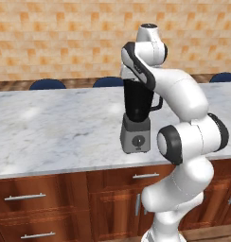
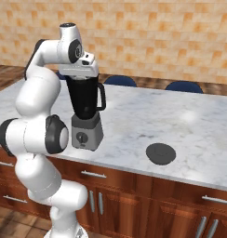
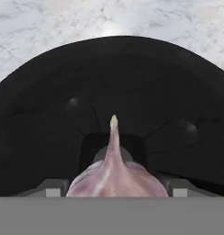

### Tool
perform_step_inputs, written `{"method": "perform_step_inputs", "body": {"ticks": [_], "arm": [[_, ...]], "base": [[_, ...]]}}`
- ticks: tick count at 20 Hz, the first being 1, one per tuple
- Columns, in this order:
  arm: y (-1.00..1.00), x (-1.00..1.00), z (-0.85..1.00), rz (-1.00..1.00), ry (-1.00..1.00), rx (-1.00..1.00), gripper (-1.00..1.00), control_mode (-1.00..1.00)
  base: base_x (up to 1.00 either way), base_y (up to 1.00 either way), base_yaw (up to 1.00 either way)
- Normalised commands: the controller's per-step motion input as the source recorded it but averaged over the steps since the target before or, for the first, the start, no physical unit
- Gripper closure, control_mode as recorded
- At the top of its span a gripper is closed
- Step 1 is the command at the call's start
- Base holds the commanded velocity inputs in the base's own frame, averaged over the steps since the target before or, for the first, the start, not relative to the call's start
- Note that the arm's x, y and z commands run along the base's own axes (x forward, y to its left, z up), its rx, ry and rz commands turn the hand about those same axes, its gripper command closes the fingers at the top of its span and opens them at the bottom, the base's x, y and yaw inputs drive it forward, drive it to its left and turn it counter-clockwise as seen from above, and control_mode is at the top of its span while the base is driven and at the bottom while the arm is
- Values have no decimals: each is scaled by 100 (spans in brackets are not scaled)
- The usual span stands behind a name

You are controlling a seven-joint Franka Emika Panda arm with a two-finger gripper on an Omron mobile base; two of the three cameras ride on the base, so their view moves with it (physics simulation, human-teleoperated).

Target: Grab the lime and garlic from the fridge, place them in the blender, close the lid, and turn on the blender to create a marinade.

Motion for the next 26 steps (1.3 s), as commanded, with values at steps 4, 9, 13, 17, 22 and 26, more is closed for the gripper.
{"method": "perform_step_inputs", "body": {"ticks": [4,9,13,17,22,26], "arm": [[0,0,-32,6,0,0,-100,-100],[0,-8,-4,3,-7,0,-100,-100],[0,-63,9,1,-32,0,-100,-100],[0,-100,10,4,-49,0,-100,-100],[-5,-100,-4,1,-30,0,-100,-100],[-3,-100,-20,0,-15,0,-100,-100]], "base": [[0,0,0],[0,0,0],[0,0,0],[0,0,0],[0,0,0],[0,0,0]]}}
